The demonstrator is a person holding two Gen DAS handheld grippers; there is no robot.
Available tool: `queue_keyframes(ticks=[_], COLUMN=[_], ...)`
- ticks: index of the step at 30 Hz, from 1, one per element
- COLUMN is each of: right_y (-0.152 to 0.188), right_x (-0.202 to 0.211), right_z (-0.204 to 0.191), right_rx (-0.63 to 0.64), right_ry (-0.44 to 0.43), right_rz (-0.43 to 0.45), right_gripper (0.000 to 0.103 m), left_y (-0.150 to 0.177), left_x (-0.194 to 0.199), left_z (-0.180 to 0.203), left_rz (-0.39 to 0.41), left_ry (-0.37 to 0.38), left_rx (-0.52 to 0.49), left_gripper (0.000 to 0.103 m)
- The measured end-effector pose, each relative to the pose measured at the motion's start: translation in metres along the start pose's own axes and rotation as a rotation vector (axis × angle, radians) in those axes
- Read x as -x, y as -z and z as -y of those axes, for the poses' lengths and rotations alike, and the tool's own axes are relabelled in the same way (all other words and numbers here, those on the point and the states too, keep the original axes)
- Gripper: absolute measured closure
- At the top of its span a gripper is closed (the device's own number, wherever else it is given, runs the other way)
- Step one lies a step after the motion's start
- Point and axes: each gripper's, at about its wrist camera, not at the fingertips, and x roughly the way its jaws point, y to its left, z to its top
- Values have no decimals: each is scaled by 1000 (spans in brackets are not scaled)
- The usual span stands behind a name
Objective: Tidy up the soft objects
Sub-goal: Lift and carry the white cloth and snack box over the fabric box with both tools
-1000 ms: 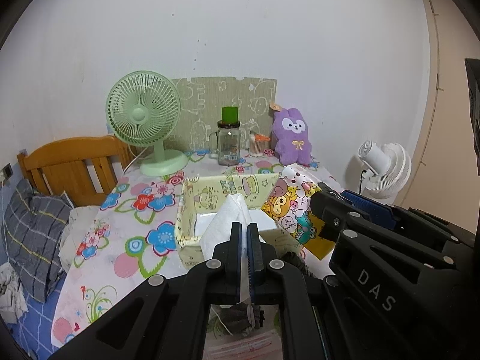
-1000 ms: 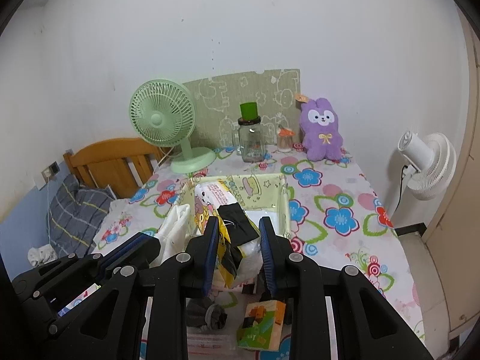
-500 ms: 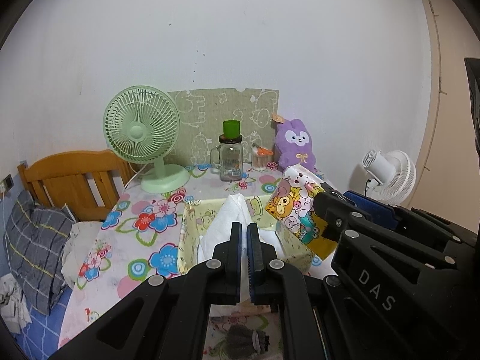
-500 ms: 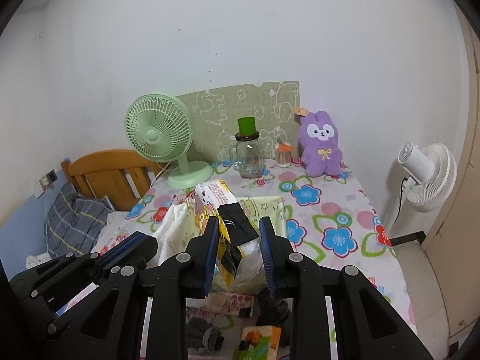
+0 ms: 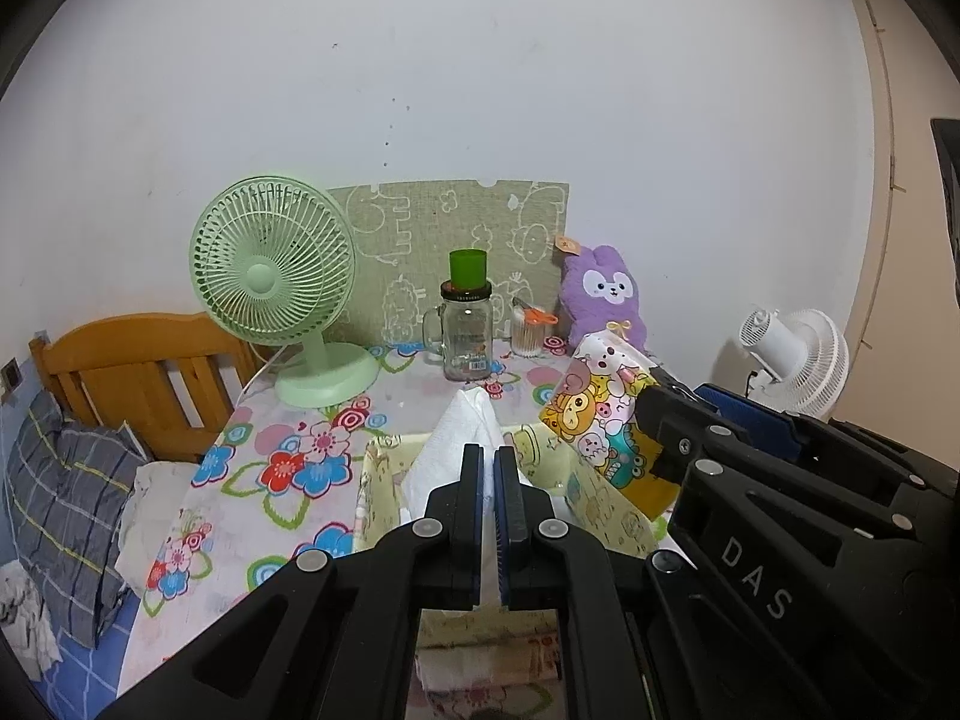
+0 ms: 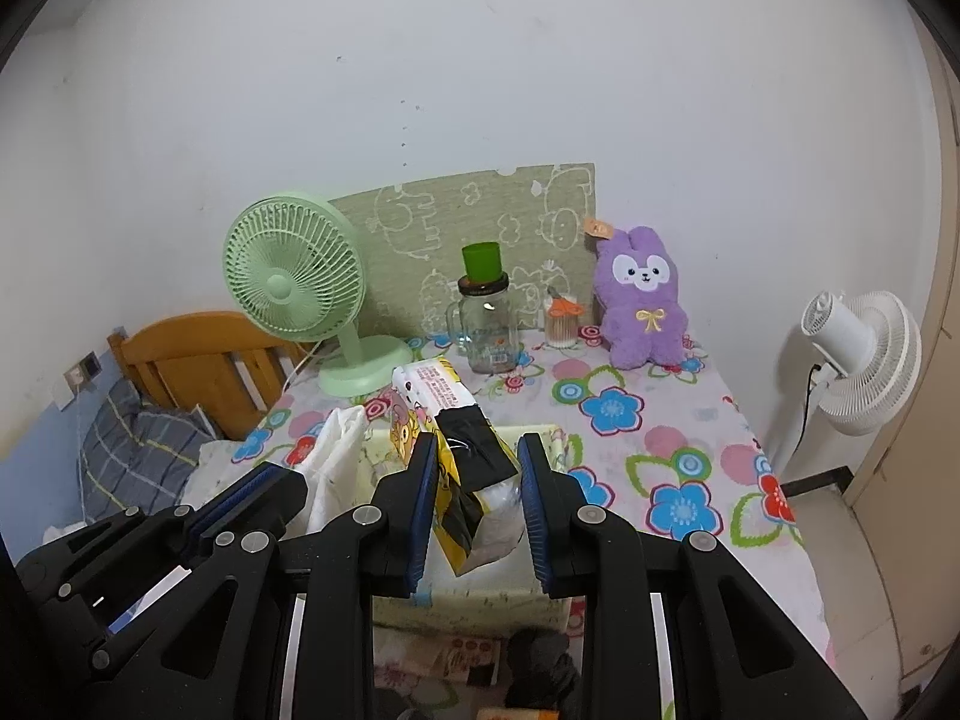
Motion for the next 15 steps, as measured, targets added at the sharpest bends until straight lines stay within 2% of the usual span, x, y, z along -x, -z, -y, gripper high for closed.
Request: queue_keyframes(ticks=[15], right_y=[-2], right_x=[-57], right_z=[5], right_rx=[-10], right_ry=[-7], right_rz=[-48], right_gripper=[73], left_y=[2], left_x=[-54], left_z=[-9], left_rz=[-45], left_ry=[-10], left_rx=[15], left_gripper=[103])
